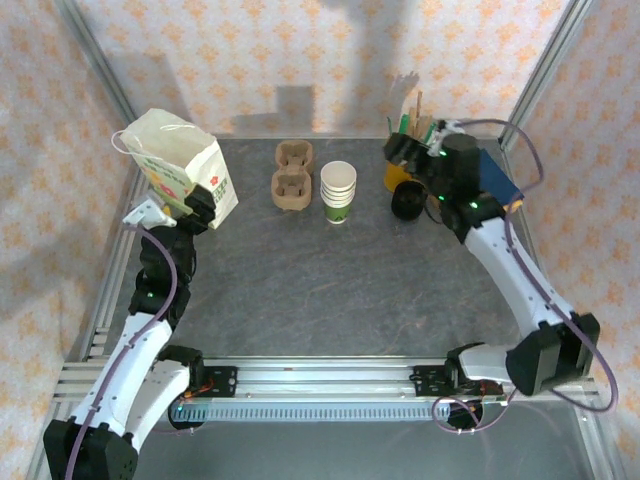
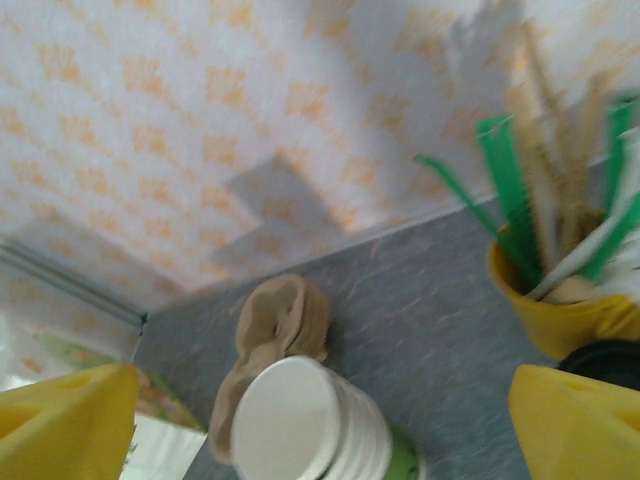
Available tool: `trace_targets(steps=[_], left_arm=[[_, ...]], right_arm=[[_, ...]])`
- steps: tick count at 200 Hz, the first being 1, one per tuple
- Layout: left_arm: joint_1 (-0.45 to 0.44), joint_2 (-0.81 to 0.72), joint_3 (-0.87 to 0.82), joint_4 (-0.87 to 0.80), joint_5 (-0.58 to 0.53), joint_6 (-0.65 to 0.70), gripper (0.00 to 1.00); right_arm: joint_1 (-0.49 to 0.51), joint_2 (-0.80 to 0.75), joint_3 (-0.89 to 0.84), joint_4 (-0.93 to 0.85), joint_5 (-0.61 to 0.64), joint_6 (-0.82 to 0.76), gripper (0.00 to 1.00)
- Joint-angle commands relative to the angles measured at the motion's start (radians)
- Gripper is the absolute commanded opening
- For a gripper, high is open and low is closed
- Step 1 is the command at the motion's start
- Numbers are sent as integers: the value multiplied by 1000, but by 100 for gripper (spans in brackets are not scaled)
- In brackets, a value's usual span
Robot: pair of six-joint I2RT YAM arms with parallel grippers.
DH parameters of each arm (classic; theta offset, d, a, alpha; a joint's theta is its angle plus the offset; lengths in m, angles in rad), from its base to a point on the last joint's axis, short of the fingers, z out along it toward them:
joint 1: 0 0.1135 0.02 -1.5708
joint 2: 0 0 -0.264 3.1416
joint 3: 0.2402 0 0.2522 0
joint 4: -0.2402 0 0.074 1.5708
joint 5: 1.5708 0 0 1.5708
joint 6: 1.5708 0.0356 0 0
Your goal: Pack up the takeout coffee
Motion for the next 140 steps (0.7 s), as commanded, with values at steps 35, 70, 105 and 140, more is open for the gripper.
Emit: trace_targets(steps=[35,70,105,140], left_arm=[[-5,23,140,-134,223,56,99],[-5,97,186,-126,395,94,99],[-7,142,200,-117,447,106,99],[-10,175,205,-108,471,105,99]], right_arm=[[189,284,326,-424,255,52,81],[194,410,420,-480,238,58,71],[194,495,484,-512,218,43,64],[195,538,515,-520,217,34,48]])
